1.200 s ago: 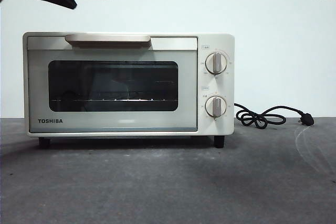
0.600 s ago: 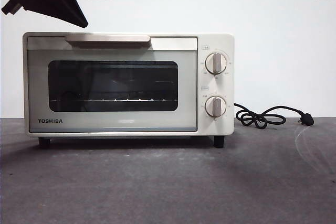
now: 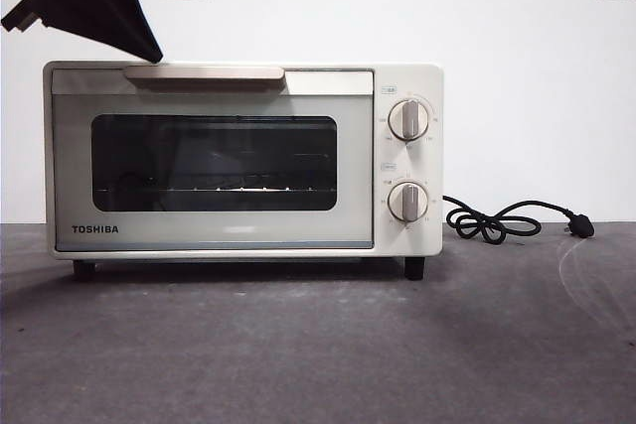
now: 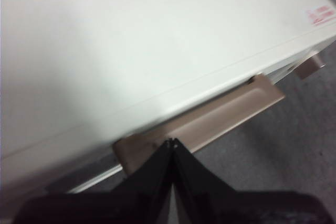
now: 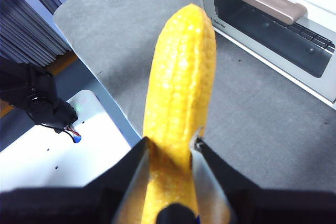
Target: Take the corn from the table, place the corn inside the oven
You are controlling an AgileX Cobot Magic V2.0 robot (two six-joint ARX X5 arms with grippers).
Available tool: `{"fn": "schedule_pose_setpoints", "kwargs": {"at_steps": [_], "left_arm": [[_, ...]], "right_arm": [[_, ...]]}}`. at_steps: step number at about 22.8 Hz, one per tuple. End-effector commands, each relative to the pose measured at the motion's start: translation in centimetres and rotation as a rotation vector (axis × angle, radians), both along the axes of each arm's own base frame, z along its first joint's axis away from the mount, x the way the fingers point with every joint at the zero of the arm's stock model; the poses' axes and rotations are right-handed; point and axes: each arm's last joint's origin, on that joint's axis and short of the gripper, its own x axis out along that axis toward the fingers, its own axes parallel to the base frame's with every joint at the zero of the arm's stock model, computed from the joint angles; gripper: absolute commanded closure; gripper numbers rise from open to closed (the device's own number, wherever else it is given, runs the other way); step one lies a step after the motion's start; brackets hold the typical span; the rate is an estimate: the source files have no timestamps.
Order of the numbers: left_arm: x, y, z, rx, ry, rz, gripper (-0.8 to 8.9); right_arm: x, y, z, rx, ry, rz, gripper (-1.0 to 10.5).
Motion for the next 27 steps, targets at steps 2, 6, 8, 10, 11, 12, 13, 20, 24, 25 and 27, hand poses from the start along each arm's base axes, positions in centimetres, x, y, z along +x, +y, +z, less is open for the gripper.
{"fn": "schedule_pose_setpoints", "kwargs": {"at_steps": [2,6,8,10,11,12,13,20,24,25,27], "left_arm": [[0.3,-0.2,-0.9,0.027,0.044,-0.015,8.19],[0.3,-0.4,-1.9,0.056,0.113,-0.035,8.19],[0.1,-0.7,-2.3,0.068,0.155,-0.047,8.19],[-0.2,-0.8,-2.5,0.080,0.192,-0.057,8.19],[-0.4,-0.9,-2.6,0.087,0.206,-0.067,8.19],[-0.6,-1.0,-2.7,0.094,0.221,-0.076,8.19],[-0.8,-1.2,-2.8,0.099,0.237,-0.084,8.19],[-2.9,-2.4,-3.6,0.181,0.381,-0.192,8.19],[-4.2,-3.0,-3.6,0.215,0.436,-0.244,8.19],[-4.4,-3.1,-3.5,0.218,0.437,-0.251,8.19],[-5.1,-3.3,-3.1,0.220,0.425,-0.268,8.19]], "right_arm": [[-0.1,-0.2,0.3,0.013,-0.008,-0.005,9.6],[-0.1,-0.2,0.2,0.008,-0.005,-0.005,9.6],[-0.1,-0.2,0.2,0.006,-0.003,-0.005,9.6],[-0.1,-0.2,0.2,0.005,-0.003,-0.005,9.6],[-0.1,-0.2,0.2,0.004,-0.003,-0.005,9.6],[-0.1,-0.2,0.2,0.004,-0.003,-0.005,9.6],[-0.1,-0.2,0.2,0.004,-0.003,-0.005,9.6],[-0.1,-0.2,0.2,0.003,-0.006,-0.003,9.6],[-0.1,-0.2,0.2,0.003,-0.006,-0.003,9.6],[-0.1,-0.2,0.2,0.003,-0.006,-0.003,9.6],[-0.1,-0.2,0.2,0.003,-0.006,-0.003,9.6]]}}
